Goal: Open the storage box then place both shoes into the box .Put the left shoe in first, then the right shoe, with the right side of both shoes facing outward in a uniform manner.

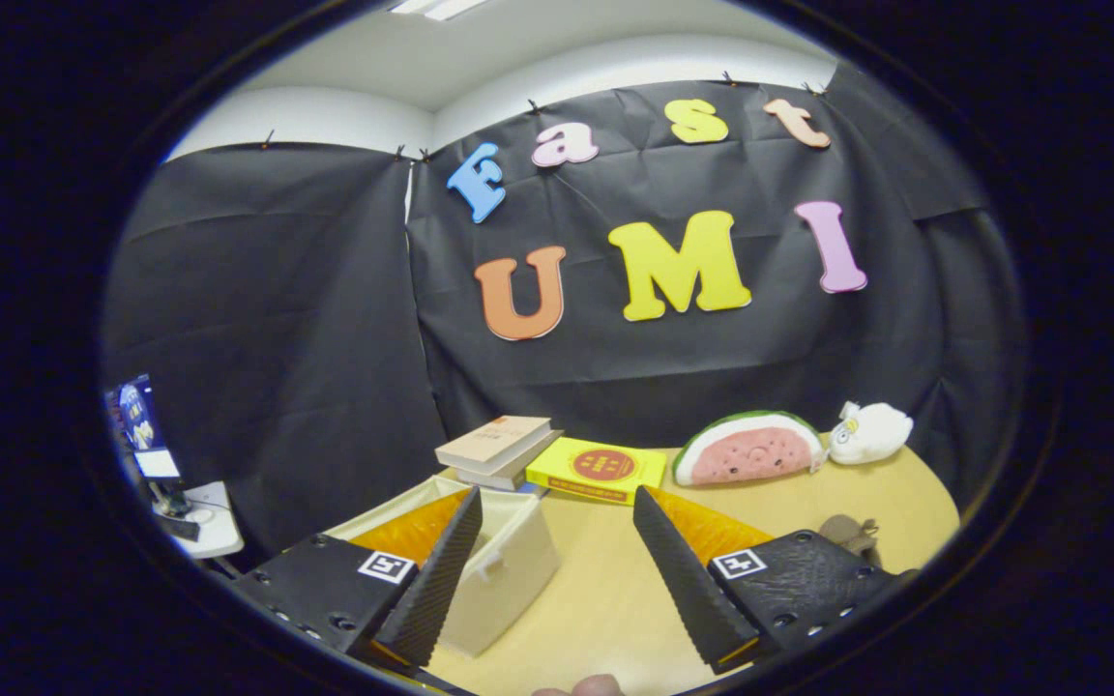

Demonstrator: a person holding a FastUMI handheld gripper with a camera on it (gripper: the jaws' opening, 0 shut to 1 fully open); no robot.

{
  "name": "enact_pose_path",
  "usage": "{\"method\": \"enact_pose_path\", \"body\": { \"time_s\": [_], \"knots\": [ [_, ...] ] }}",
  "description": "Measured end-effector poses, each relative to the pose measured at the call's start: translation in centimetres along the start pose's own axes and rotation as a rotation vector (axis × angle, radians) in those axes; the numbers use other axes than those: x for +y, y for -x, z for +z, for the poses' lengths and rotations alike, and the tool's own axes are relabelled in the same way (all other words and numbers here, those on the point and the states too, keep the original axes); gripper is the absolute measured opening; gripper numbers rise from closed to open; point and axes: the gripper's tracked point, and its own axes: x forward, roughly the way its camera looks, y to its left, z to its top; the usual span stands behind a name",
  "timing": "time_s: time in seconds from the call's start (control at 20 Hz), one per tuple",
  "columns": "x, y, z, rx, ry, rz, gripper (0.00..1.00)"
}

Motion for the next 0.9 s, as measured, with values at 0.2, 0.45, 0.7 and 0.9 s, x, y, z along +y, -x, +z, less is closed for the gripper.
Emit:
{"method": "enact_pose_path", "body": {
  "time_s": [0.2,0.45,0.7,0.9],
  "knots": [
    [-10.5,3.3,0.1,0.009,0.038,-0.125,0.96],
    [-21.8,6.1,-3.1,0.073,0.143,-0.296,0.96],
    [-28.2,5.7,-8.8,0.281,0.086,-0.297,0.96],
    [-31.1,4.4,-13.1,0.407,0.067,-0.324,0.96]
  ]
}}
